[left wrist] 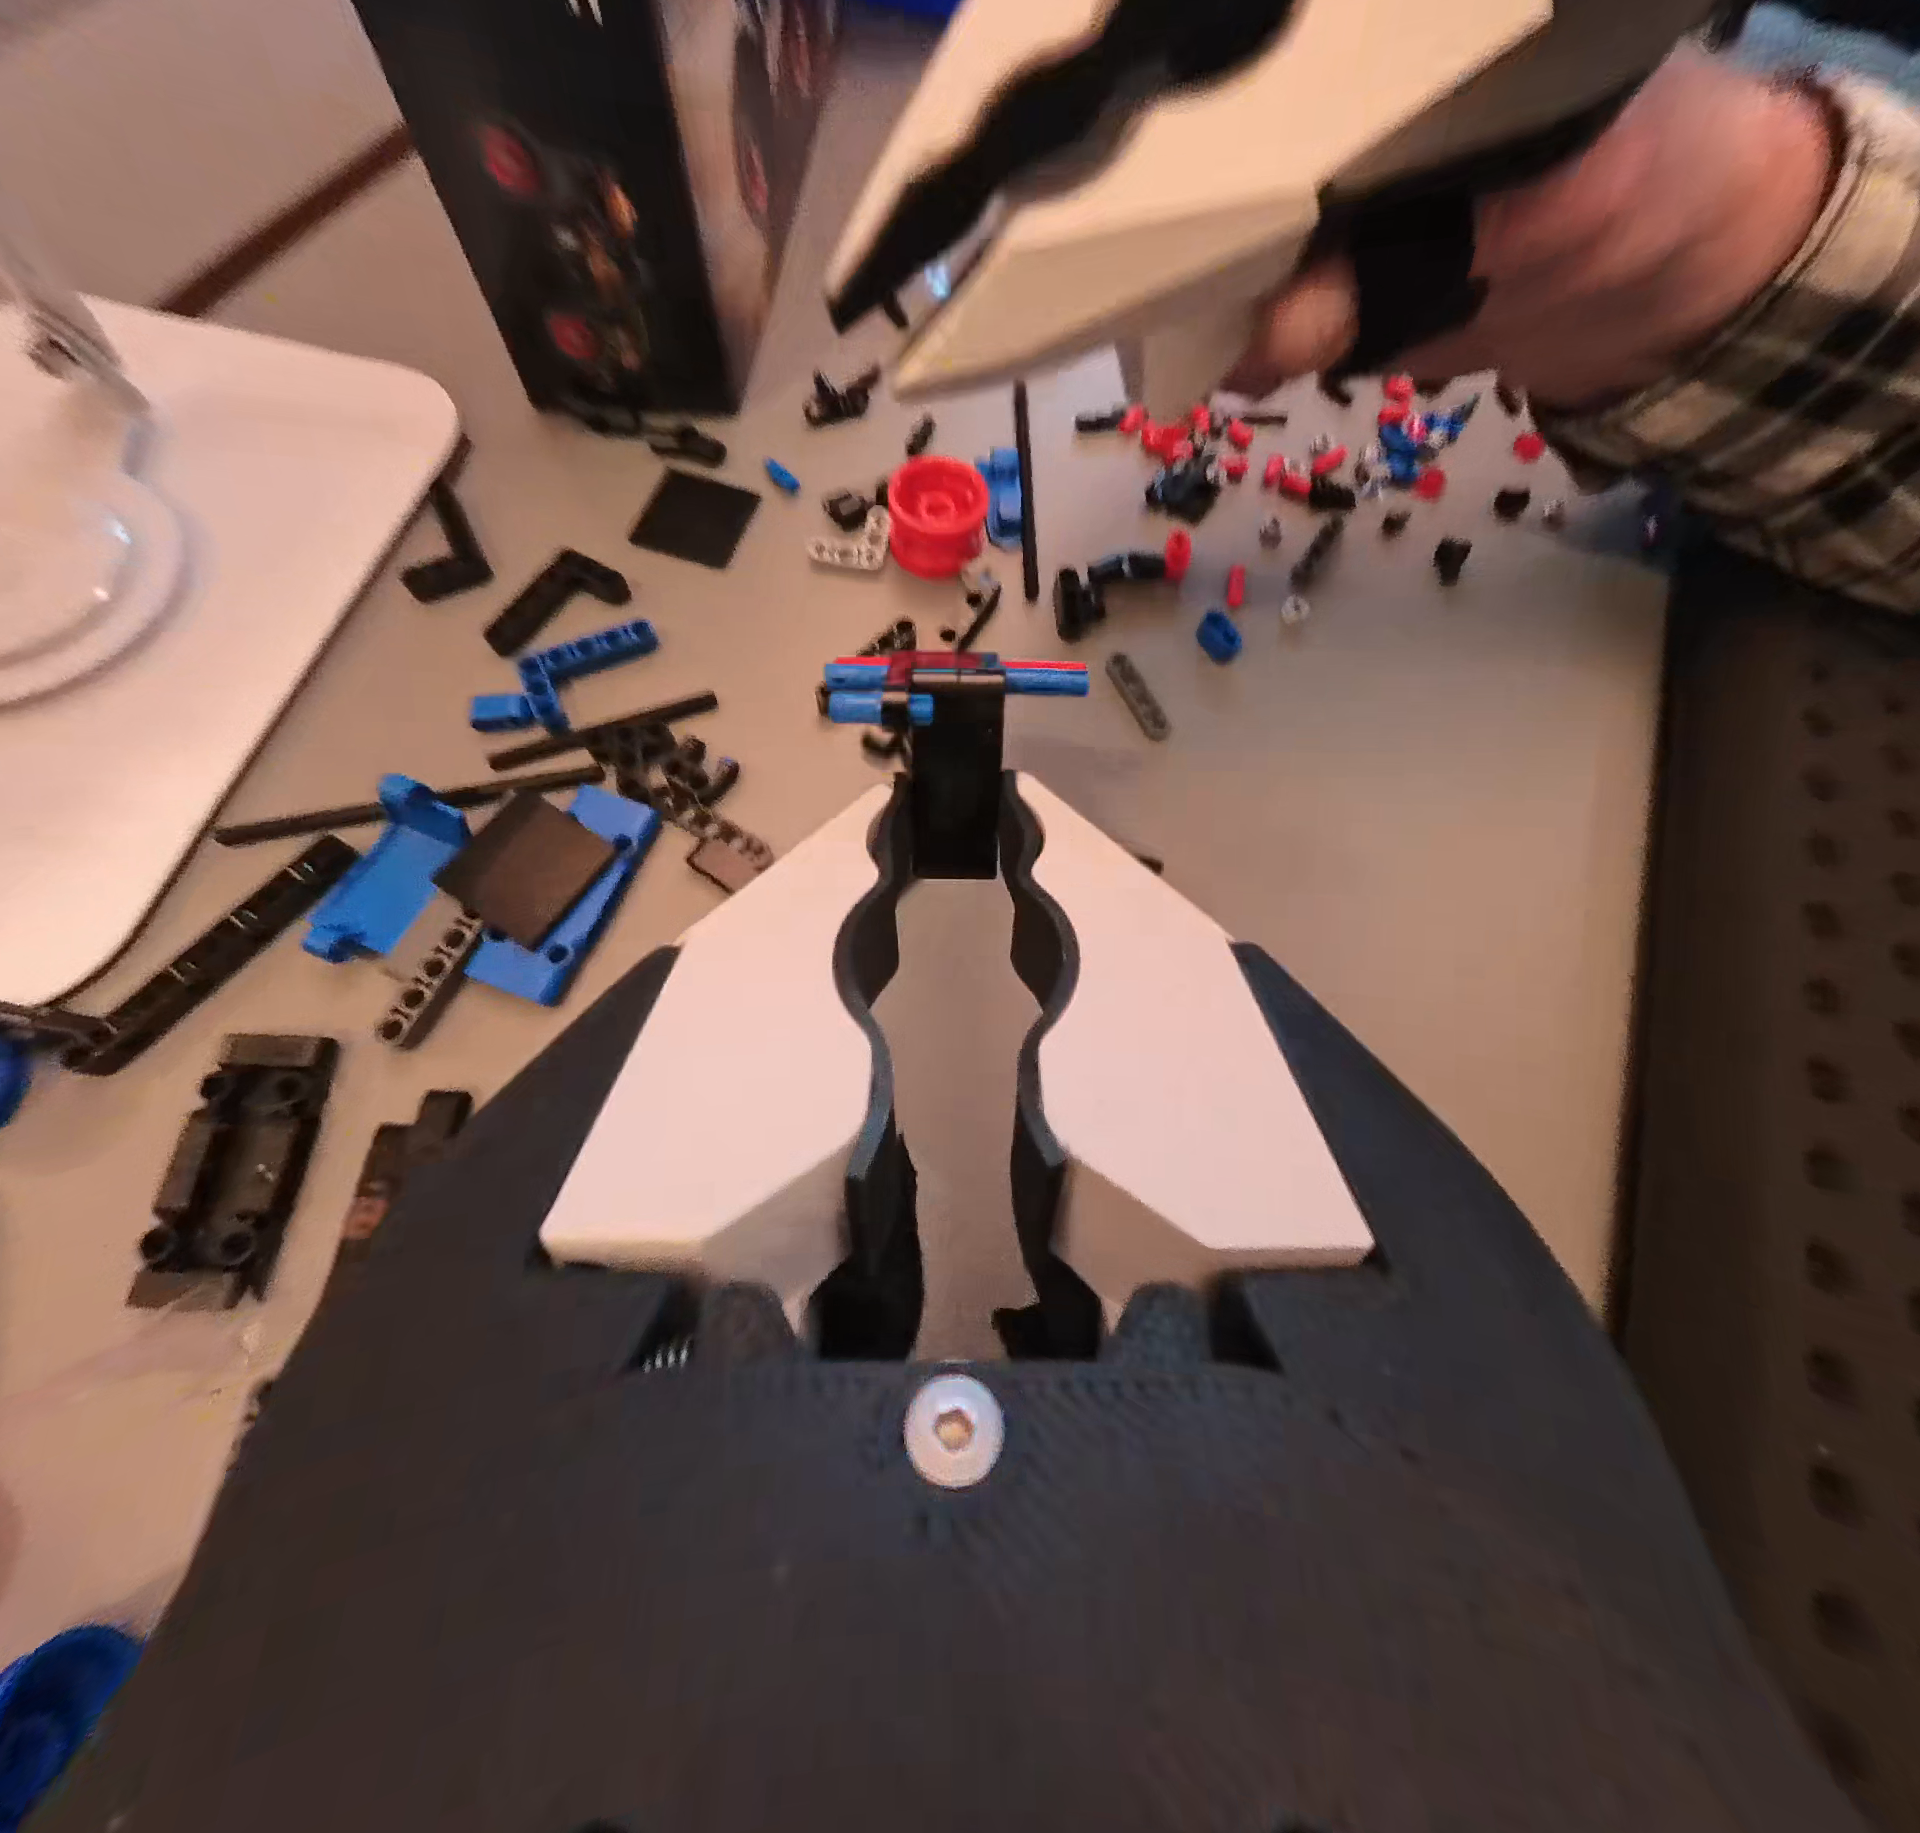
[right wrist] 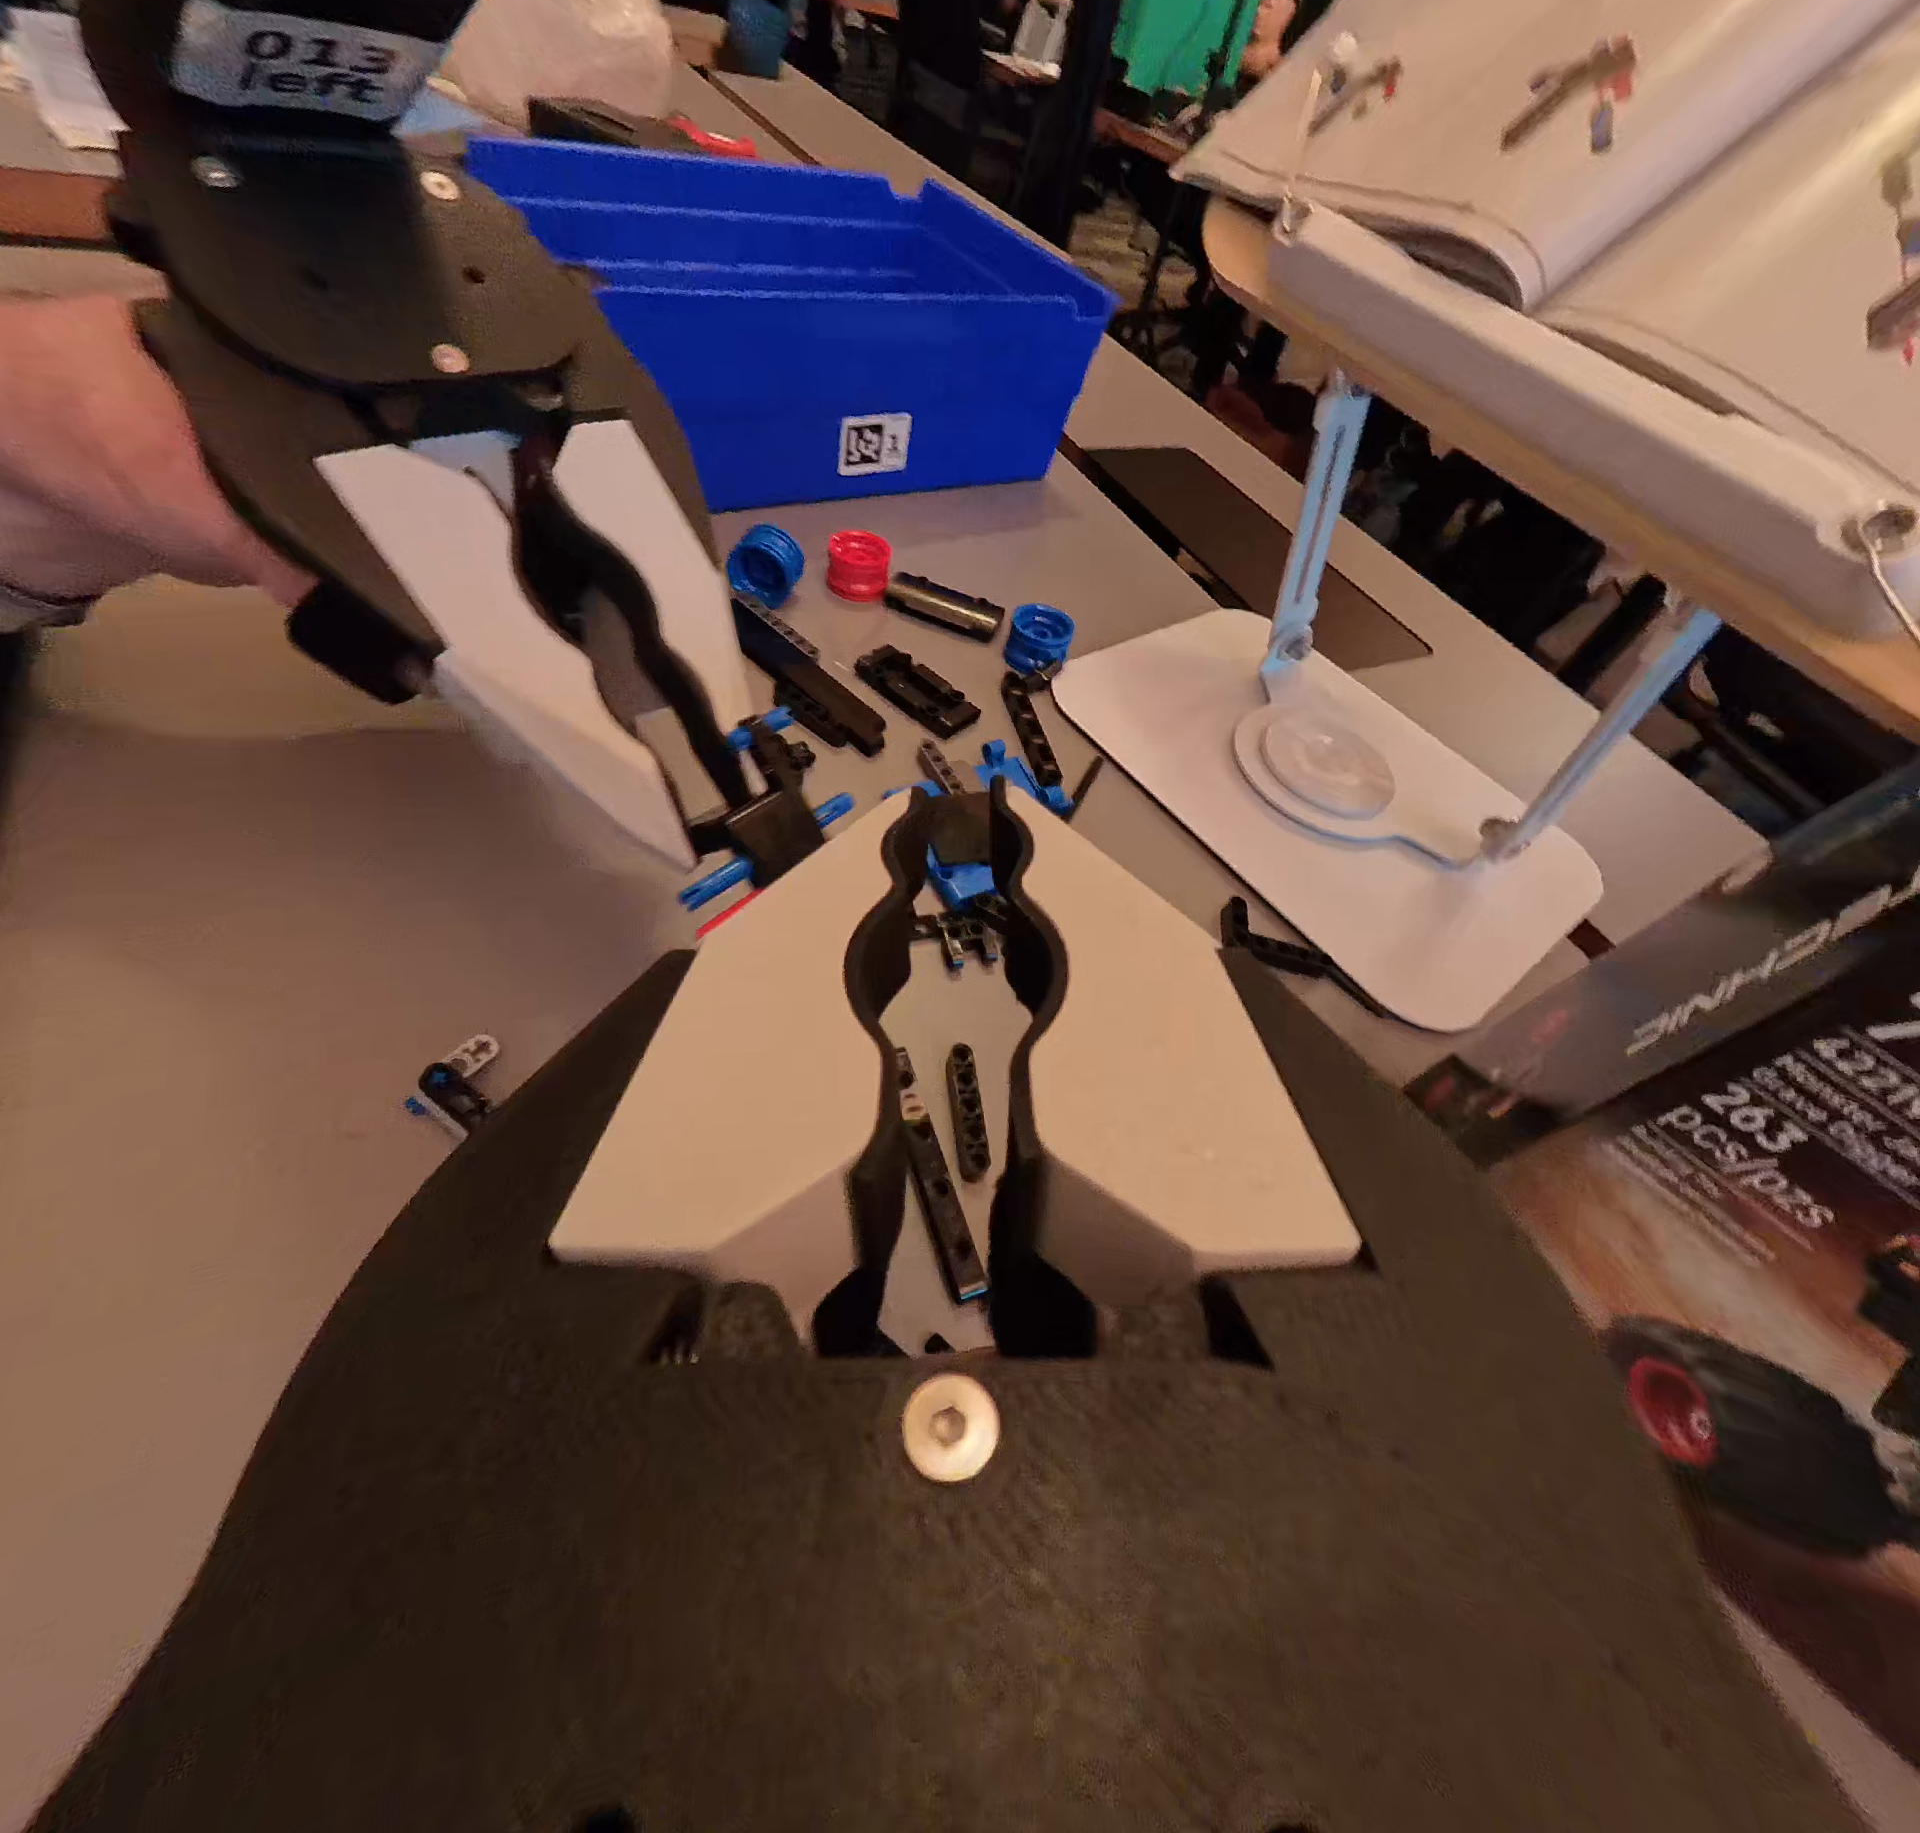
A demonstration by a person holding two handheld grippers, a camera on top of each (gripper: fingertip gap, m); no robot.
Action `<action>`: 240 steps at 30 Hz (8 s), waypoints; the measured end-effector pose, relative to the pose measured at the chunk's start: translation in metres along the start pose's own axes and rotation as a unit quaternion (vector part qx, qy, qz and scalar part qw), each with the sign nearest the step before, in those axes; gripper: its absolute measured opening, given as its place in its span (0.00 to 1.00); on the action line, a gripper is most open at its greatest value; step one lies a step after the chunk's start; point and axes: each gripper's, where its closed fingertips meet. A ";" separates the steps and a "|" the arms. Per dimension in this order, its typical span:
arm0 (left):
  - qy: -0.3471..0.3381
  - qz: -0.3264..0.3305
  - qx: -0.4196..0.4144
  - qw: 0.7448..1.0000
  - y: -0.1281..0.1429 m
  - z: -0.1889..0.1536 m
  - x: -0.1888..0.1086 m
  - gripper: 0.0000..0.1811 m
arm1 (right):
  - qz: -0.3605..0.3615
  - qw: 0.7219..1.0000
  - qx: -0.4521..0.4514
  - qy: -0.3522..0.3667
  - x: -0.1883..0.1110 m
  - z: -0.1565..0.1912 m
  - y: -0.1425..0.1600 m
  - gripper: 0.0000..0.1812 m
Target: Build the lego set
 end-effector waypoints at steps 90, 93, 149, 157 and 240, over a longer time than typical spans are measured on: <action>-0.067 -0.145 0.065 0.985 -0.052 0.005 -0.031 0.06 | -0.025 0.986 -0.166 -0.014 -0.012 0.032 -0.020 0.01; -0.067 -0.140 0.068 0.986 -0.050 0.004 -0.030 0.06 | -0.022 0.986 -0.162 -0.018 -0.013 0.031 -0.018 0.01; -0.053 0.001 0.124 0.991 -0.011 -0.004 -0.008 0.04 | 0.059 0.979 -0.178 -0.075 -0.011 0.041 0.016 0.02; -0.049 0.017 0.143 0.988 -0.009 -0.009 -0.012 0.02 | 0.049 0.982 -0.160 -0.090 -0.014 0.044 0.013 0.05; -0.019 0.115 0.161 0.980 0.034 -0.019 -0.028 0.16 | 0.158 0.944 -0.144 -0.250 -0.017 0.111 0.073 0.00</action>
Point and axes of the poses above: each gripper's, where its closed fingertips meet, x out along the fingers, y out of its underside, z = x × y across the jaws, and after that the axes turned 6 degrees about y, right-handed
